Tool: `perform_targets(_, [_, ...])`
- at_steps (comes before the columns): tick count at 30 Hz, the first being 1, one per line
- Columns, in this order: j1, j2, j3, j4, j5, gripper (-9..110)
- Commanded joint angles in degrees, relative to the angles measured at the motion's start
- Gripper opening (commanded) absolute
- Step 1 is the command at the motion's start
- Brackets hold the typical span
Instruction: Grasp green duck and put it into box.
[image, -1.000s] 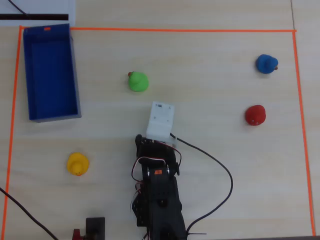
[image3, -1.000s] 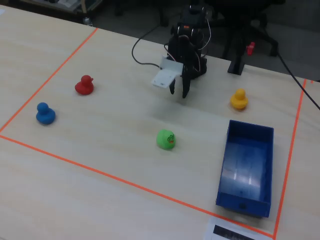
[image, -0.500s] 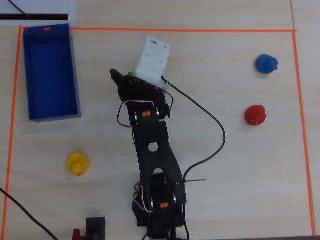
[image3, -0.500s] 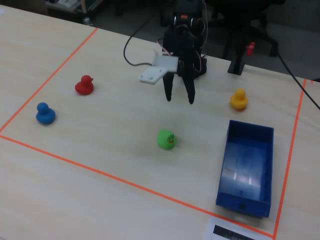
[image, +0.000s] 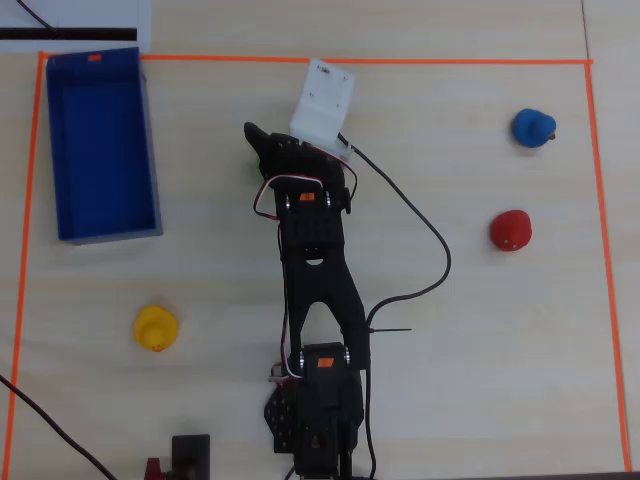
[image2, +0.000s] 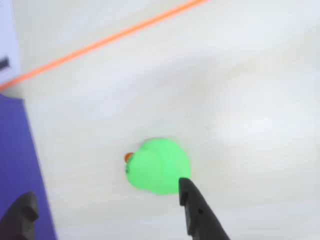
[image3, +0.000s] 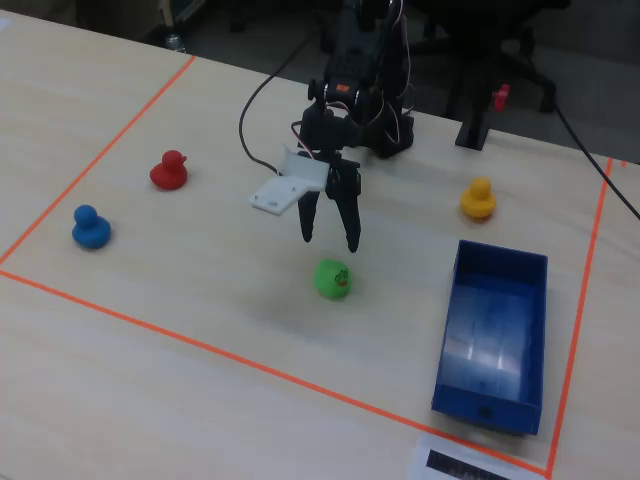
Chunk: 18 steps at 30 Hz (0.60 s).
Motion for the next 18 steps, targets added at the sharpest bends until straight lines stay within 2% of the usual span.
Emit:
perform_targets(1, [-2.29, -1.14, 0.35, -0.62, -0.79, 36])
perform_targets(18, [-5.36, -8.17, 0.97, -3.52, 0.00, 35])
